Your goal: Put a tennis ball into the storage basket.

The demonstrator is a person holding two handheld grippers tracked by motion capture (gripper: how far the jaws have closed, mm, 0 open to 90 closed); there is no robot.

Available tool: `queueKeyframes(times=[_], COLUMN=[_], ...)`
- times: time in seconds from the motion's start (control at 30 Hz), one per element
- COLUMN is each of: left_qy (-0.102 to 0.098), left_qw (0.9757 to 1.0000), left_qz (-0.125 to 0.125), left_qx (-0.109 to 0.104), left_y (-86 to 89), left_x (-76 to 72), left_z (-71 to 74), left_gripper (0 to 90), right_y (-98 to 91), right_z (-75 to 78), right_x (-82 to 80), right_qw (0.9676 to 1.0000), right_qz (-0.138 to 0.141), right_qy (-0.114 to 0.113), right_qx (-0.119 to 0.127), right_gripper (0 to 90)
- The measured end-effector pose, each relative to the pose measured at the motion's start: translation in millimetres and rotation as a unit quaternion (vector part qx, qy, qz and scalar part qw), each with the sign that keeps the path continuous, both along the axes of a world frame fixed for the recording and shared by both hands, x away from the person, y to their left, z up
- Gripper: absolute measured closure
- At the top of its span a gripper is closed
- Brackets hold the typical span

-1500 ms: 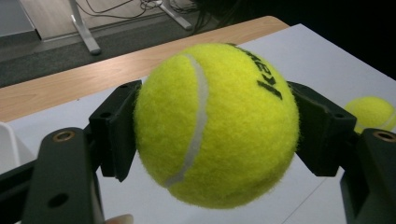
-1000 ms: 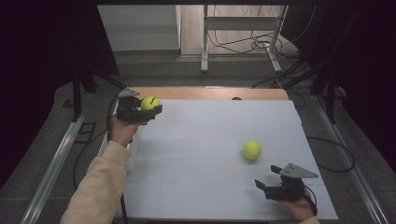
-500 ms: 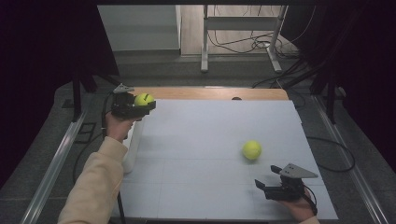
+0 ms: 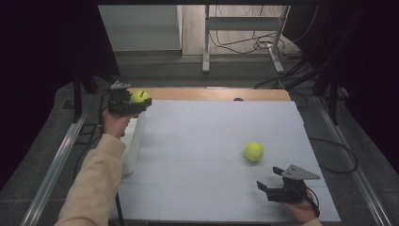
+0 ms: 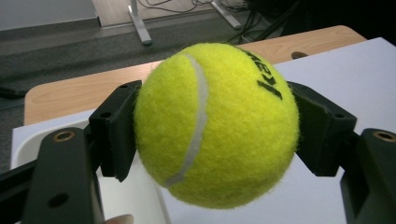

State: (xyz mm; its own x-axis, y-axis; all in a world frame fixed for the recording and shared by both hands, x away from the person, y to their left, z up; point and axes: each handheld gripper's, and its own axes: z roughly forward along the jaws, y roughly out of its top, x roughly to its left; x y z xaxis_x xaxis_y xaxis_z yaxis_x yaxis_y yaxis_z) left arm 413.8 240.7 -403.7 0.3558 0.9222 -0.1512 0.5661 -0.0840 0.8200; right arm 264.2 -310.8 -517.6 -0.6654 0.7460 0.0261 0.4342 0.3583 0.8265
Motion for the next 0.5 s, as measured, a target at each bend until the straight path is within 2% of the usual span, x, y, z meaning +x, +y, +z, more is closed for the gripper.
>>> queueKeyframes(times=[0.17,0.5], left_qy=[0.004,0.008], left_qw=[0.9999,0.9996], left_qz=[0.011,0.025], left_qx=[0.01,0.009], left_y=[5.1,14.8], left_x=[4.2,3.7], left_z=[-1.1,-1.6], left_gripper=[26.0,26.0], right_y=[-0.4,-0.3], right_z=[0.4,0.3], right_x=[-0.2,-0.4], right_qw=[1.0,1.0], right_qz=[-0.001,0.0], right_qy=[-0.001,-0.001], right_qx=[-0.001,-0.002], right_gripper=[13.5,13.7])
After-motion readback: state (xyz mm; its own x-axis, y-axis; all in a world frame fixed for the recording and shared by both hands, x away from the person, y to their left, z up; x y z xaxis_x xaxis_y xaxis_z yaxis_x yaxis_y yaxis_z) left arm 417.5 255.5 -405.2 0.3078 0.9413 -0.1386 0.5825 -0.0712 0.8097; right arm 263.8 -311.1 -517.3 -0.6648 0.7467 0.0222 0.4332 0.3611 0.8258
